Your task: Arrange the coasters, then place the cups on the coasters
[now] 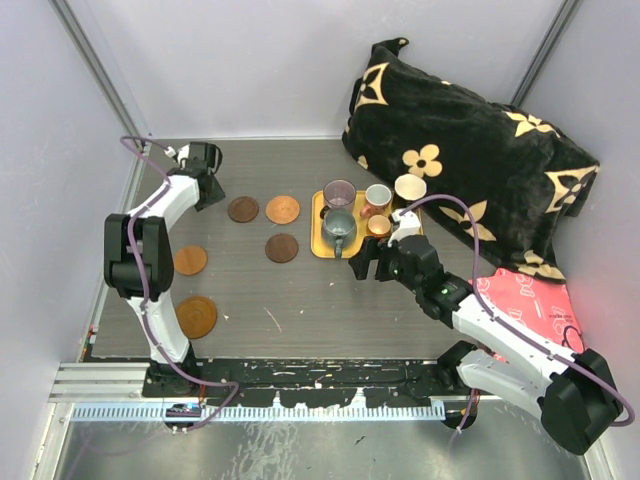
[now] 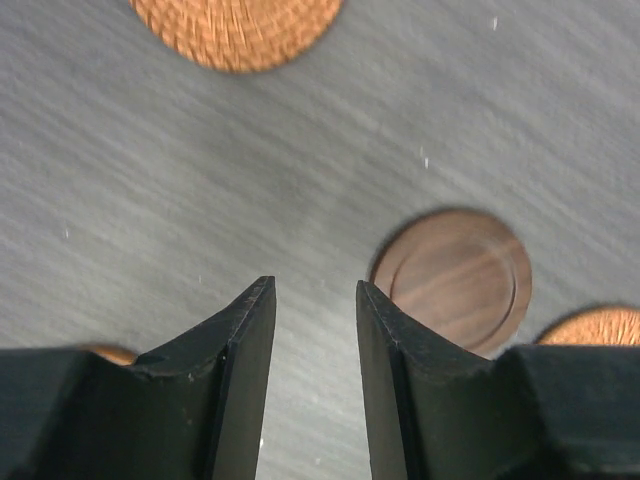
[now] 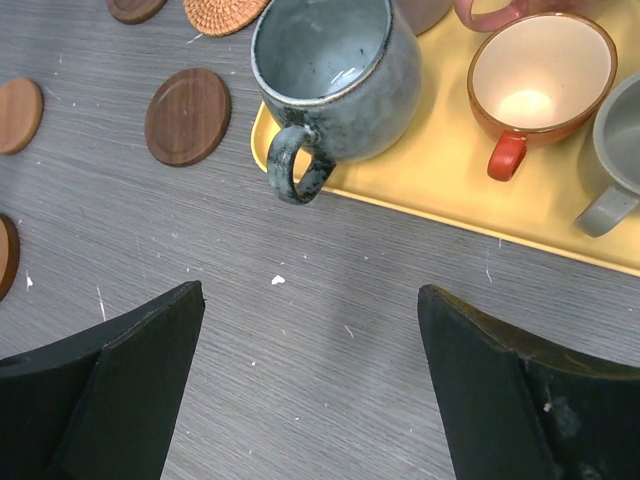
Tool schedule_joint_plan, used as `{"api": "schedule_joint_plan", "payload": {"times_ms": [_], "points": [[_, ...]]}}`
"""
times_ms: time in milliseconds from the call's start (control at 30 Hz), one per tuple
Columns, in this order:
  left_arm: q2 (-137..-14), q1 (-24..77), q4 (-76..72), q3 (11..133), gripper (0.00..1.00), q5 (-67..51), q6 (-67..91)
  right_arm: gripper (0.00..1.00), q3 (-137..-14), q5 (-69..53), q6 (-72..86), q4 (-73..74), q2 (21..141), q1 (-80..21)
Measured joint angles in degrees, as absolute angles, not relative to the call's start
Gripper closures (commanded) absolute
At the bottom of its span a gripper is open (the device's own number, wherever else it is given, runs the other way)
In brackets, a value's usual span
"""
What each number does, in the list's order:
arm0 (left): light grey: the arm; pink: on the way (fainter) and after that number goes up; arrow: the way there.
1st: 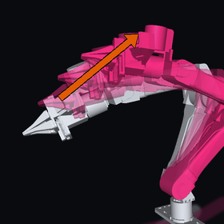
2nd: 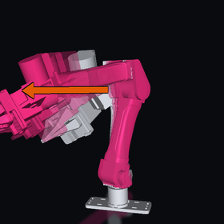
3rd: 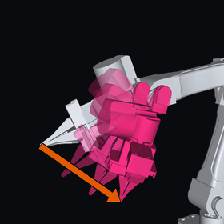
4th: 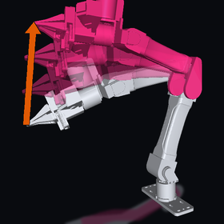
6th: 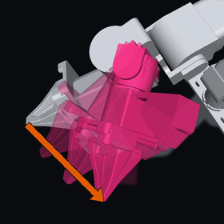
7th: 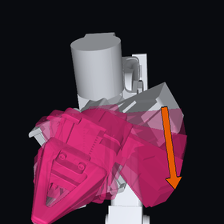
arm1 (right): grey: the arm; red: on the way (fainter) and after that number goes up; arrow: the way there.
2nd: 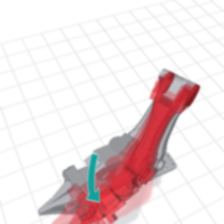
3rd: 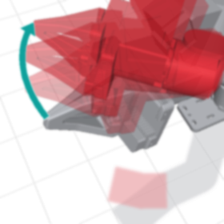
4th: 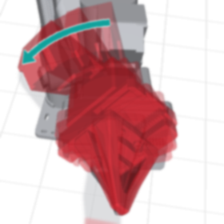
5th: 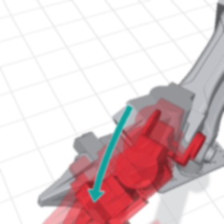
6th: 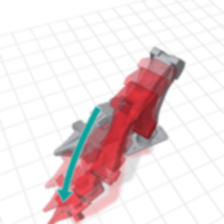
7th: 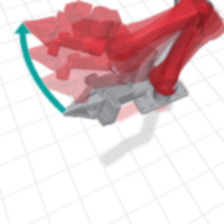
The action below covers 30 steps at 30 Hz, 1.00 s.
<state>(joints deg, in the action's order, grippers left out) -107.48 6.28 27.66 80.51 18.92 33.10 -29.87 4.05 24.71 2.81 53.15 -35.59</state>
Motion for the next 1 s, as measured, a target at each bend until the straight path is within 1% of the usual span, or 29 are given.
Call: {"api": "schedule_joint_plan", "payload": {"times_ms": [100,433,733,1000], "points": [[-111.4,4.2,27.4,86.1,0.60,18.9,32.8,0.07,-29.9,4.1,24.3,2.1,54.4,-35.6],[-121.3,-0.2,28.2,98.4,0.59,19.3,31.8,0.07,-29.9,3.9,24.1,-0.1,60.2,-35.6],[-129.6,-2.9,32.9,109.0,0.58,18.4,31.5,0.07,-29.9,3.4,24.1,-1.8,64.6,-35.6],[-134.7,-4.6,38.1,117.4,0.58,17.6,30.7,0.07,-30.5,3.3,24.1,-1.8,64.9,-35.6]]}}
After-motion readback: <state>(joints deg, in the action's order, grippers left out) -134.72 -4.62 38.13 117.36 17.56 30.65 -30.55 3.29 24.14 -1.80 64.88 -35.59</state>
